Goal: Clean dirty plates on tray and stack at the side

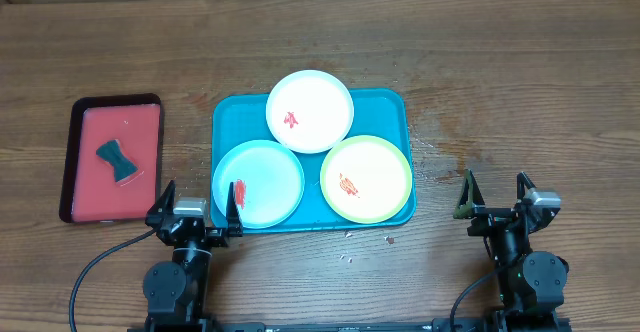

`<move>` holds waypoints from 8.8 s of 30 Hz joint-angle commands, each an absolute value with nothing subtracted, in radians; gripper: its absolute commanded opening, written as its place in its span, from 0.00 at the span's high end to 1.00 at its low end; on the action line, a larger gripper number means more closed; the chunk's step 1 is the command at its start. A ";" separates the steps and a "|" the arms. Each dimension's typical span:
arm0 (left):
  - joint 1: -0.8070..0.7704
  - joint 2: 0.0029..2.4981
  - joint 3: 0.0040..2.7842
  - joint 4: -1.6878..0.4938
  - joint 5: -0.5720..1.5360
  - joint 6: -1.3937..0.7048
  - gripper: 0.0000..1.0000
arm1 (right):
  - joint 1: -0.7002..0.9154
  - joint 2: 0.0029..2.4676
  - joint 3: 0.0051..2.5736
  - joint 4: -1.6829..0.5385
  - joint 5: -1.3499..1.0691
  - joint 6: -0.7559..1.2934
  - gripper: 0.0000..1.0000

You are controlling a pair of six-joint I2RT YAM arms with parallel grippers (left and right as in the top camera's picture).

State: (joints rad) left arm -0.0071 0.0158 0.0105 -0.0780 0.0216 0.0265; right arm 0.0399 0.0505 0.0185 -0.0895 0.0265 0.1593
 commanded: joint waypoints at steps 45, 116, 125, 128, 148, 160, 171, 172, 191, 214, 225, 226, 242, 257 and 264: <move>-0.014 0.447 0.862 -0.549 0.043 -0.258 0.00 | 0.038 0.048 0.008 -0.081 0.032 0.156 0.00; 0.493 2.323 1.760 -1.070 -0.111 -0.336 0.83 | 0.038 0.048 0.008 -0.081 0.032 0.156 0.00; 0.493 2.323 1.760 -1.161 -0.110 -0.336 0.00 | 0.038 0.048 0.008 -0.081 0.032 0.156 0.00; 0.492 2.323 1.760 -1.229 -0.110 -0.336 0.00 | 0.038 0.048 0.008 -0.081 0.032 0.156 0.00; 0.492 2.323 1.760 -1.221 -0.113 -0.336 0.56 | 0.038 0.048 0.008 -0.081 0.032 0.156 0.00; 0.492 2.323 1.760 -1.084 -0.115 -0.336 0.00 | 0.038 0.048 0.008 -0.081 0.032 0.156 0.00; 0.492 2.323 1.760 -1.069 -0.114 -0.288 0.91 | 0.038 0.048 0.008 -0.081 0.032 0.156 0.00; 0.492 2.323 1.760 -1.074 -0.114 -0.288 0.95 | 0.038 0.048 0.008 -0.081 0.032 0.156 0.00; 0.493 2.185 2.233 -1.478 0.000 -0.329 0.96 | 0.038 0.048 0.008 -0.081 0.032 0.156 0.00; 0.492 2.140 1.991 -1.382 -0.080 -0.311 0.96 | 0.038 0.048 0.008 -0.081 0.032 0.156 0.00; 0.482 2.121 1.864 -1.366 -0.036 -0.309 0.96 | 0.038 0.048 0.008 -0.081 0.032 0.156 0.00; 0.482 2.121 1.833 -1.358 -0.023 -0.304 0.96 | 0.038 0.048 0.008 -0.081 0.032 0.156 0.00; 0.467 1.827 2.032 -1.523 0.084 -0.267 0.96 | 0.038 0.048 0.008 -0.081 0.032 0.156 0.00; 0.050 1.720 1.766 -1.576 0.256 -0.167 0.96 | 0.038 0.048 0.008 -0.081 0.032 0.156 0.00; -0.187 1.722 1.438 -1.278 0.241 -0.308 0.96 | 0.038 0.048 0.008 -0.081 0.033 0.156 0.00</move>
State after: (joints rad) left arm -0.1158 1.7203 1.5421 -1.3499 0.2287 -0.2276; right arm 0.0399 0.0505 0.0185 -0.0895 0.0265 0.1596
